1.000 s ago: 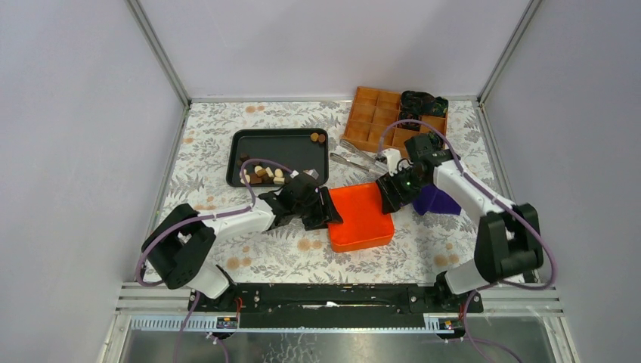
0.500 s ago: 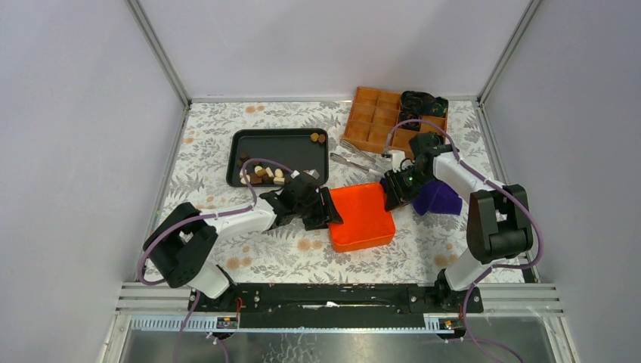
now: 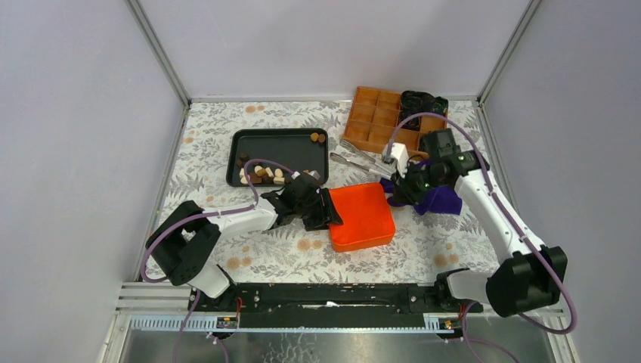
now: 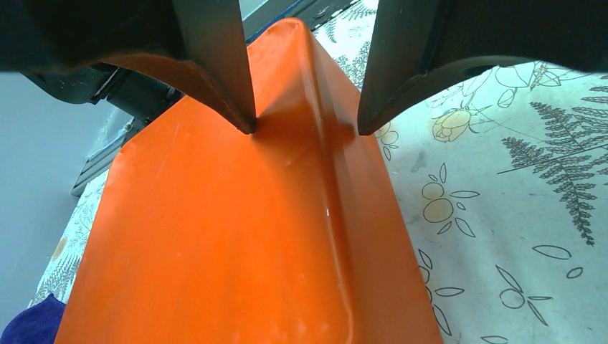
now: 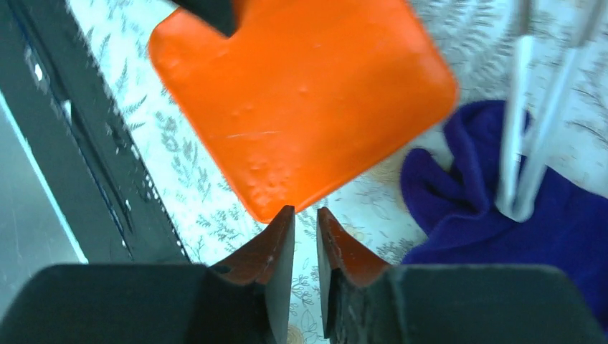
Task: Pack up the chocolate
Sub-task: Close the box lid on the packing box, then adjust the packing box at the center of the board.
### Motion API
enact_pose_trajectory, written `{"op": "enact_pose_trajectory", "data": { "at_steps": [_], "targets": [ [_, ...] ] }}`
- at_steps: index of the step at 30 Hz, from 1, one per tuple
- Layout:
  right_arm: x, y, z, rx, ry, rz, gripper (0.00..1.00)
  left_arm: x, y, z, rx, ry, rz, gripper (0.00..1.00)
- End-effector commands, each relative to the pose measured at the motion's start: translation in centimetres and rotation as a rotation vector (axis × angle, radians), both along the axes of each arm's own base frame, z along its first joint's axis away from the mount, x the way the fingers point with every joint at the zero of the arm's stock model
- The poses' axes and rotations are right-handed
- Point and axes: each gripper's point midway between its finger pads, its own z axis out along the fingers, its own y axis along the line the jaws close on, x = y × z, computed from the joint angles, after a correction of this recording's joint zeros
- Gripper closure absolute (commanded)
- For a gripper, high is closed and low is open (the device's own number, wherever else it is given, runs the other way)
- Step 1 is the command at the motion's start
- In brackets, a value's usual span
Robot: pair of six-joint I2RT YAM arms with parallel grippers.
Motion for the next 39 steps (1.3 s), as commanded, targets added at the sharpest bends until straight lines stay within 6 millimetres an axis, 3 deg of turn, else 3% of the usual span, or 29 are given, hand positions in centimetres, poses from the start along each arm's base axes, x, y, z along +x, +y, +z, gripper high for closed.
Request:
{"op": "enact_pose_trajectory", "data": {
  "at_steps": [1, 7, 11, 13, 15, 20, 23, 25, 28, 32, 34, 36, 39],
  "targets": [
    [-4.2, 0.2, -3.9, -0.081, 0.040, 0.173, 0.79, 0.0, 0.1, -0.5, 0.019, -0.007, 0.000, 0.39],
    [-5.4, -3.5, -12.3, -0.311, 0.183, 0.106, 0.82, 0.1, 0.0, -0.2, 0.008, -0.009, 0.001, 0.39],
    [-5.1, -4.2, -13.5, -0.360, 0.218, 0.076, 0.83, 0.0, 0.0, 0.0, 0.002, -0.012, 0.000, 0.39],
    [-4.9, -3.8, -12.2, -0.339, 0.198, 0.100, 0.82, 0.0, 0.0, 0.2, -0.001, -0.014, 0.001, 0.39],
    [-4.5, -3.0, -9.6, -0.288, 0.148, 0.128, 0.81, 0.0, 0.1, 0.3, -0.001, -0.016, 0.002, 0.39],
    [-3.4, 1.1, 0.0, -0.044, -0.001, 0.174, 0.80, 0.0, 0.1, 0.3, 0.001, -0.017, 0.003, 0.39],
    [-3.2, 2.9, 2.3, 0.028, -0.027, 0.166, 0.80, 0.0, 0.1, 0.4, -0.003, -0.018, 0.006, 0.39],
    [-3.0, 3.3, 1.1, 0.000, -0.007, 0.146, 0.80, 0.1, 0.0, 0.6, -0.008, -0.022, 0.006, 0.39],
    [-3.6, 2.1, -3.9, -0.118, 0.057, 0.127, 0.80, 0.1, 0.0, 0.7, -0.012, -0.023, 0.006, 0.39],
    [-6.1, -2.3, -12.7, -0.358, 0.156, 0.132, 0.80, -0.1, 0.0, 0.7, -0.018, -0.022, 0.009, 0.39],
    [-7.3, -4.5, -15.5, -0.463, 0.195, 0.135, 0.81, -0.2, 0.1, 0.7, -0.020, -0.022, 0.010, 0.39],
    [-8.0, -5.4, -16.5, -0.506, 0.227, 0.132, 0.81, -0.3, 0.1, 0.6, -0.023, -0.019, 0.010, 0.39],
    [-7.7, -4.0, -14.8, -0.433, 0.218, 0.121, 0.80, -0.3, 0.0, 0.8, -0.029, -0.020, 0.009, 0.38]
  ]
}}
